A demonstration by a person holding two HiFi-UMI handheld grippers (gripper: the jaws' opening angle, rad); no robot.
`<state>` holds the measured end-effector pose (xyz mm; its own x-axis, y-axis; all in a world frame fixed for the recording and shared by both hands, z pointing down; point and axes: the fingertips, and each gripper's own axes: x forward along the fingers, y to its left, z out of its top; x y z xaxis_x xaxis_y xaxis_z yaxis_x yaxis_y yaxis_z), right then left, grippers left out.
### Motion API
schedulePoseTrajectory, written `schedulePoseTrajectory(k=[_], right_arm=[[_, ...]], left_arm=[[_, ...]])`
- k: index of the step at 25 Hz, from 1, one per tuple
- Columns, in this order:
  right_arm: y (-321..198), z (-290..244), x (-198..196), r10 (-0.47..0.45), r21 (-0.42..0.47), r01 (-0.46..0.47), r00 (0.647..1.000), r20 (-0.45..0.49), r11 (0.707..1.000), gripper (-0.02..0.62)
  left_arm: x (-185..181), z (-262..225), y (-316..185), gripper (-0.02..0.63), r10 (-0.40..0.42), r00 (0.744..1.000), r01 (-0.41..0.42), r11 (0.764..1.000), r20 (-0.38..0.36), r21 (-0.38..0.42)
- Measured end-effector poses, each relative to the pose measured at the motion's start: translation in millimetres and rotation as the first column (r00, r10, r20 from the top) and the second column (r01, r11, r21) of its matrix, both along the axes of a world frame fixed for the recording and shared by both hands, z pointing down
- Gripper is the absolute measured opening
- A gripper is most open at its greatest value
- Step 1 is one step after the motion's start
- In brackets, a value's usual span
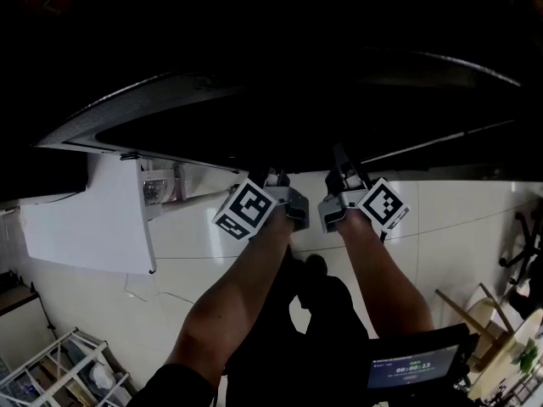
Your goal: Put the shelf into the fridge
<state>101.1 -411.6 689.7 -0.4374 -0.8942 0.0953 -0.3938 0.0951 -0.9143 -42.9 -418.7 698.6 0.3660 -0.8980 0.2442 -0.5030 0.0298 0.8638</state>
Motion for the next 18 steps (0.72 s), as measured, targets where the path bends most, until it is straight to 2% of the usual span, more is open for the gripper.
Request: schedulePoseTrajectory(k=[3, 6, 10, 13, 15, 18], right_arm=[[-4, 1, 1, 0.022, -0.008, -0.022, 1.000, 0.001, 1.000, 0.066], [-14, -3, 1, 0.017, 0.040, -0.017, 1.000, -0.009, 0.999, 0.066], [-23, -4, -1, 0.022, 0.056, -0.022, 1.000, -0.006, 0.998, 0.064], [-26, -1, -1, 0.030, 0.042, -0.029, 1.000, -0.007, 0.999, 0.064], [-27, -4, -3, 0.014, 0.057, -0.013, 1.000, -0.017, 0.998, 0.067], [-21, 6, 1, 0.035, -0.027, -0.035, 0.999, -0.011, 0.999, 0.072]], left_arm=[[0, -2, -6, 0.092, -0.012, 1.000, 0.012, 1.000, 0.014, 0.015], [0, -3, -14, 0.094, -0.012, 1.000, 0.011, 0.999, 0.017, 0.034], [-2, -3, -22, 0.091, -0.026, 1.000, 0.026, 0.999, 0.000, 0.046], [-2, -3, -25, 0.091, -0.037, 0.999, 0.036, 0.998, 0.002, 0.053], [-3, -2, -25, 0.093, -0.038, 0.998, 0.036, 0.998, 0.039, 0.051], [-3, -1, -27, 0.112, -0.043, 0.993, 0.038, 0.998, 0.109, 0.046]])
